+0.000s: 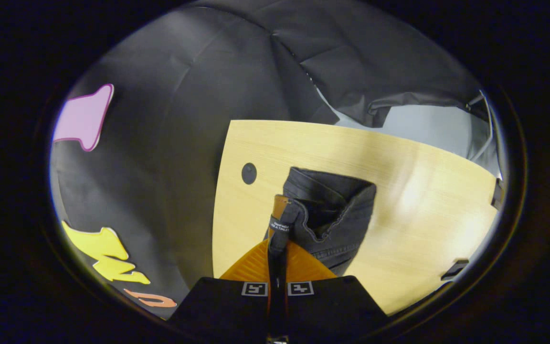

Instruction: Grasp the waist and the cuffs of the jeans and fold them to make the two legs overlap; first hold the waist and fold one-third of the jeans toward the cuffs, then hold the cuffs and fold the remaining one-third in the same direction to finish folding.

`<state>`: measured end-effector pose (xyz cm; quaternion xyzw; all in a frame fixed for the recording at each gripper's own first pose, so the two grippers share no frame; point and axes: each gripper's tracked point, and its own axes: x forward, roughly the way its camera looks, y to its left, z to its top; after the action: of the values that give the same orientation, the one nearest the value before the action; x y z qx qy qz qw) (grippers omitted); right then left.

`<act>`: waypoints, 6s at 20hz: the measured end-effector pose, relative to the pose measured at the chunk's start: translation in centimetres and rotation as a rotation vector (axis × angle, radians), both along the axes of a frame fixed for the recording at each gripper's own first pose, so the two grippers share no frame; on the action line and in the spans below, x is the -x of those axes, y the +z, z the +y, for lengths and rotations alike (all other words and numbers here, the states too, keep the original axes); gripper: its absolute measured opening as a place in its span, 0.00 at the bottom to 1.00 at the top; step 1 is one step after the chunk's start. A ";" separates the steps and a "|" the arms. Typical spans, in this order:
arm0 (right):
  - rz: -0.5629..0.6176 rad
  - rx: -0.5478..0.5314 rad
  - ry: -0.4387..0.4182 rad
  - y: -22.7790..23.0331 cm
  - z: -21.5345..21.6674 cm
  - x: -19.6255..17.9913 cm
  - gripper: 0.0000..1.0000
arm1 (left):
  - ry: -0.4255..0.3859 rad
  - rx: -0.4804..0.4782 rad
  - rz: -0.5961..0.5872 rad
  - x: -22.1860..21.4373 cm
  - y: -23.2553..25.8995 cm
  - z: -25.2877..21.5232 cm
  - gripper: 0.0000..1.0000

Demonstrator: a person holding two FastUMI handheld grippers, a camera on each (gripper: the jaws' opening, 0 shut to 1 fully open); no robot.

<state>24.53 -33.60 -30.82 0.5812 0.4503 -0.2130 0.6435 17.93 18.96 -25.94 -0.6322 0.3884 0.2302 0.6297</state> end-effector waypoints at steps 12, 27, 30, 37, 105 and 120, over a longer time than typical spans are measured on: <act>0.065 -0.095 -0.055 -9.2 0.5 -6.4 0.01 | -0.070 0.010 0.122 -6.3 -8.8 0.1 0.06; -0.180 0.129 0.002 0.6 -0.1 -3.4 0.97 | -0.301 -0.422 -0.036 -6.6 3.0 0.6 1.00; -0.307 0.304 0.096 6.5 1.0 -0.8 0.97 | -0.431 -0.672 -0.196 -6.7 9.3 -2.3 0.99; -0.574 0.836 0.379 15.8 5.6 9.1 0.97 | -0.540 -1.038 -0.526 -1.3 18.1 -10.9 0.99; -0.750 0.860 0.482 17.4 28.3 2.1 0.01 | -0.482 -1.253 -0.491 14.9 16.8 -10.6 0.99; -0.607 0.952 1.053 -4.0 52.2 6.6 0.01 | -0.339 -1.276 -0.226 26.1 14.5 0.9 0.99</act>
<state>17.96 18.58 -34.82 -0.0163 0.3310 0.1194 0.9359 -8.17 19.87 -11.45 -0.0863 0.2018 0.2453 0.9443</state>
